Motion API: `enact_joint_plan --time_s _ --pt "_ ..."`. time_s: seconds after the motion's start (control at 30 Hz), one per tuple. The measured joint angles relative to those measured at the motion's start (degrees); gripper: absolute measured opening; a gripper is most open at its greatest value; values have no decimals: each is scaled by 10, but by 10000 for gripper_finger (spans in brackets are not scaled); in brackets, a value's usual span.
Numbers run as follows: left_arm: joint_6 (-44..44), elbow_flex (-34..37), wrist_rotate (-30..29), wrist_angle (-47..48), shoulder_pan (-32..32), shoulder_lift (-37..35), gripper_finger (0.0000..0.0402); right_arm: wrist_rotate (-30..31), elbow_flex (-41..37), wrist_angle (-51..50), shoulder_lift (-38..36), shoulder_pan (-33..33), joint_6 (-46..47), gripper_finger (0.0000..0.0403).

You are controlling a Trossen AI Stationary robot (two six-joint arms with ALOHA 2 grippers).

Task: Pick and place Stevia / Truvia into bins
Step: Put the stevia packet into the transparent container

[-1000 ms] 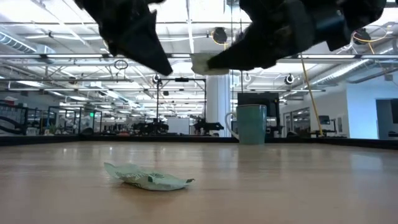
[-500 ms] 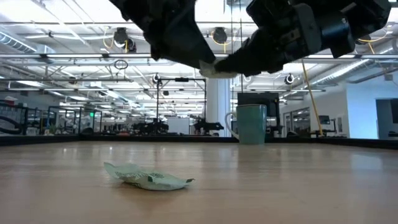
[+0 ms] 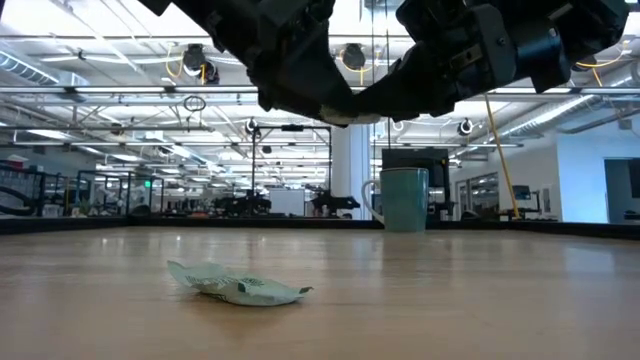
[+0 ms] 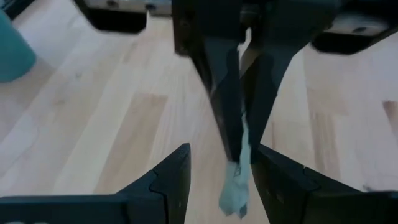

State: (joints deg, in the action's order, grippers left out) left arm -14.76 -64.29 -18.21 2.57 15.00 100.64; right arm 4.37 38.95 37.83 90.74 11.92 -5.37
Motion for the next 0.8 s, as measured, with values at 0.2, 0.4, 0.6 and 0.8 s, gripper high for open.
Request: enact_joint_plan --time_s 0.2,0.4,0.6,0.8 --pt "12 0 2 -18 0 1 170 0 0 5 0 0 0 6" --pt "23 0 18 -12 1 1 106 0 0 21 0 0 -3 6" --pt "24 0 18 -9 1 1 21 0 0 15 0 0 -2 6" --pt "22 0 19 -9 0 1 27 0 0 12 -1 0 -1 28"
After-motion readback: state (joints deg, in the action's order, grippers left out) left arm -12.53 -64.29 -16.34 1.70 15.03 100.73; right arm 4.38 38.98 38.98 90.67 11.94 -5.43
